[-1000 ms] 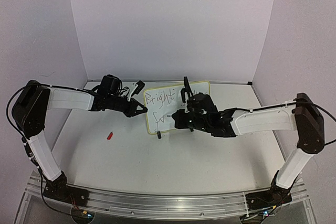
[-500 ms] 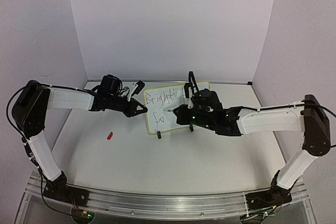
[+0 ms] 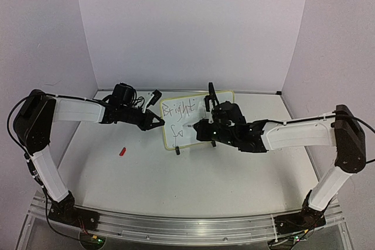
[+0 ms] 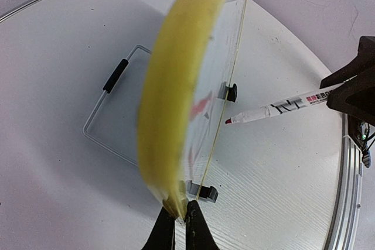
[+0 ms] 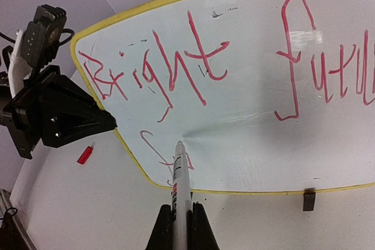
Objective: Write a sentence on the whiteboard
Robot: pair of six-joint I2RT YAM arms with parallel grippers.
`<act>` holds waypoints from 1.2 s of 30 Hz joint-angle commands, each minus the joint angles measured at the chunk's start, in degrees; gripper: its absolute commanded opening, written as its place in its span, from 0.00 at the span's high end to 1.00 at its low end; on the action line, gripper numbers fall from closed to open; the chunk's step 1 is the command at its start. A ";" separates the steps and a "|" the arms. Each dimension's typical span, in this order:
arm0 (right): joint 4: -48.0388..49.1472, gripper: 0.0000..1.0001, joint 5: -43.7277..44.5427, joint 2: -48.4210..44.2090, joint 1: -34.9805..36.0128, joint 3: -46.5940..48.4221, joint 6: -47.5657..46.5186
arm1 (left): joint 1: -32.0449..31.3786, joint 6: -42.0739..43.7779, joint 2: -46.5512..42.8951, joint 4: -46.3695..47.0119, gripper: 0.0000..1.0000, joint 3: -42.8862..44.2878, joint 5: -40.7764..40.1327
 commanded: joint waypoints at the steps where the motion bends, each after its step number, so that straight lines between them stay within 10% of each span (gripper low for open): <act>1: -0.46 1.00 2.09 2.02 -0.26 2.80 -0.38 | 0.47 2.06 0.78 -2.93 1.00 1.70 -4.83; 36: -3.99 1.00 1.30 4.71 -0.26 1.86 1.77 | 0.49 1.96 0.43 -2.86 1.00 1.54 -4.76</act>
